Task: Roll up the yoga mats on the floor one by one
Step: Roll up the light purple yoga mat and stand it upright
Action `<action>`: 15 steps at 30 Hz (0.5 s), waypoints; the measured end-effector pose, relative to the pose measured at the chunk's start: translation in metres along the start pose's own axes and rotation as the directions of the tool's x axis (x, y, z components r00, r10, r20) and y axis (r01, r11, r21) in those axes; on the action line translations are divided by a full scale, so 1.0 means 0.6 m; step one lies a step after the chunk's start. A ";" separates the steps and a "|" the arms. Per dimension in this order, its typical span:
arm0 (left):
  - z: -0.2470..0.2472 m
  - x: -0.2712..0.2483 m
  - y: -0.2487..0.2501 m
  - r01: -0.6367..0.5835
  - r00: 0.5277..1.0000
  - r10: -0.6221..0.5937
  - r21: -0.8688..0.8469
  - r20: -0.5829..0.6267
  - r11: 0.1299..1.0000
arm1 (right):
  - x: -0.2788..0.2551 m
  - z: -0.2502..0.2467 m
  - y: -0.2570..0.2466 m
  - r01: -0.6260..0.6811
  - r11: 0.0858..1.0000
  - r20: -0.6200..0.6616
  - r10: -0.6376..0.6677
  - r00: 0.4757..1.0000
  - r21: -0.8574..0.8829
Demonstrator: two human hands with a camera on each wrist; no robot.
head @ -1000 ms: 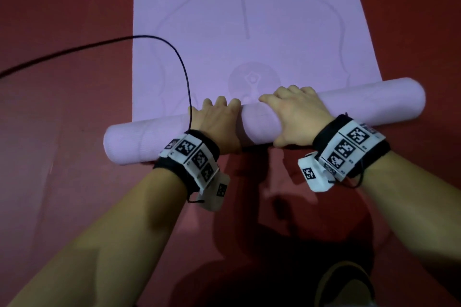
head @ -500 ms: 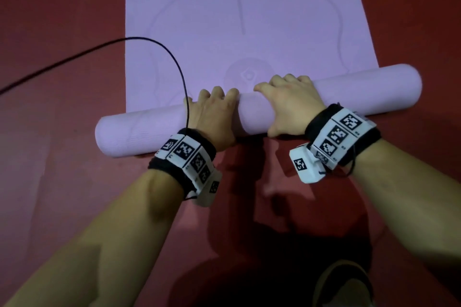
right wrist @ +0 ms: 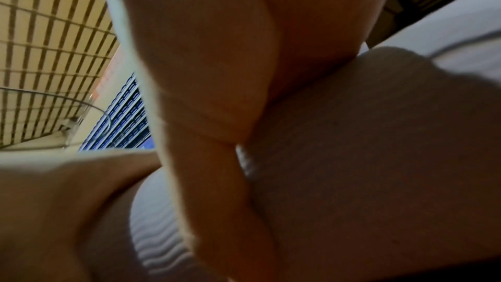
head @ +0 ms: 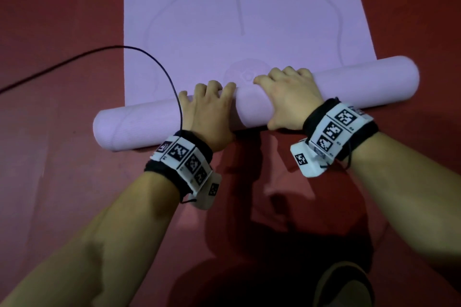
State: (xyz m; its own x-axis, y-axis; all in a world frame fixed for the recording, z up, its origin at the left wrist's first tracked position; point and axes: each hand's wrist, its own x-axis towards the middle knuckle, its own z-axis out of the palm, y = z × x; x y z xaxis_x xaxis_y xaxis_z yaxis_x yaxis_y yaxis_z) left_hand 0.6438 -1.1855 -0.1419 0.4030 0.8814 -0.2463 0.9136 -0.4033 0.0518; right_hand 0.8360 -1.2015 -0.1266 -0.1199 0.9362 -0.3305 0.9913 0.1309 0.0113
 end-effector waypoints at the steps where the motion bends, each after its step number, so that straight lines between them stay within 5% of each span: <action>1: 0.003 0.000 0.001 0.005 1.000 -0.005 0.021 -0.021 1.000 | 0.005 -0.004 0.001 0.005 1.000 0.019 -0.005 1.000 0.009; 6: -0.012 0.025 -0.006 -0.009 0.999 0.008 0.016 0.040 1.000 | 0.014 -0.008 0.008 0.031 0.999 0.027 -0.032 0.999 0.025; 11: -0.024 0.046 -0.014 -0.016 0.991 0.022 -0.043 0.133 0.999 | -0.003 0.033 -0.005 -0.021 0.999 -0.177 0.016 0.984 -0.026; 15: -0.019 0.039 -0.016 -0.021 0.997 0.022 -0.023 0.078 1.000 | 0.006 0.026 -0.003 -0.030 1.000 -0.166 0.030 0.986 0.002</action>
State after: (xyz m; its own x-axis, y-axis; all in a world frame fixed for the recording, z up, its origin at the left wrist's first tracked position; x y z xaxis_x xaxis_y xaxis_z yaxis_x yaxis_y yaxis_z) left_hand 0.6453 -1.1583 -0.1372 0.4180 0.8504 -0.3194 0.9061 -0.4155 0.0795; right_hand 0.8344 -1.2032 -0.1424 -0.0979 0.9808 -0.1688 0.9946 0.1025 0.0187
